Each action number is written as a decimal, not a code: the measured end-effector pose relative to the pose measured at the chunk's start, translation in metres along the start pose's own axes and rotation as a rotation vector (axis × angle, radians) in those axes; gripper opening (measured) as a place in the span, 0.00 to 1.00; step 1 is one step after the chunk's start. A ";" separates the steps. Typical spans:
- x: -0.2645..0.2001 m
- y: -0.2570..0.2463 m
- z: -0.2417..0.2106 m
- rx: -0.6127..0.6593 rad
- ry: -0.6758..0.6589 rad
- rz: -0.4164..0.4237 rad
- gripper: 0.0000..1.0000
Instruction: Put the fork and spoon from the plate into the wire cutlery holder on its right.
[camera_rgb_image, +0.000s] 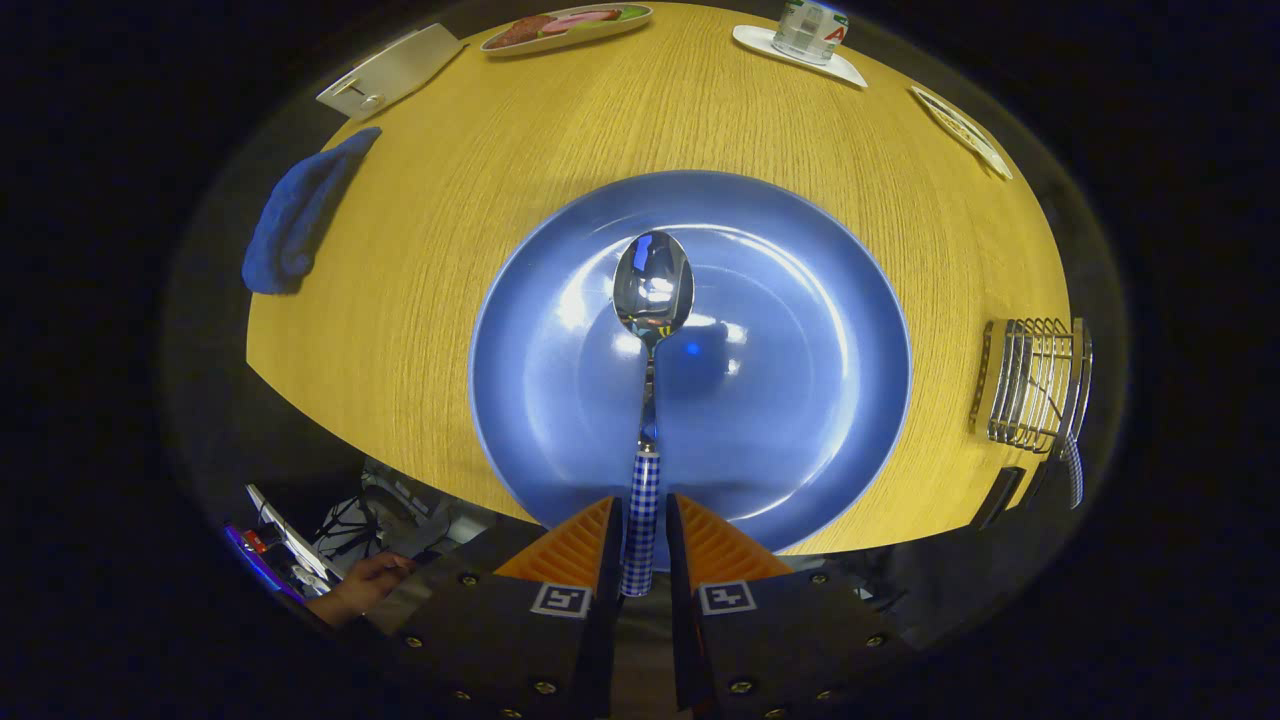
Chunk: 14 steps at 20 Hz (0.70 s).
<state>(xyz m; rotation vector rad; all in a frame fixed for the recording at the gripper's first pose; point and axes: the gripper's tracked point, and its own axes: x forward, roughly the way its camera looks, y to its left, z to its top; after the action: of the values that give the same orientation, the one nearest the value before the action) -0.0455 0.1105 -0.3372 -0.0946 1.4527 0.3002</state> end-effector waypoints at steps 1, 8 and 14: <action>0.001 0.001 0.001 0.003 0.000 0.002 0.25; -0.002 -0.014 0.005 -0.119 -0.020 -0.040 0.03; -0.020 -0.035 -0.009 -0.171 0.042 -0.015 0.02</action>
<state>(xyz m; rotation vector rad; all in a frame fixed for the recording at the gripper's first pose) -0.0463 0.0718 -0.3231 -0.2516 1.4654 0.4122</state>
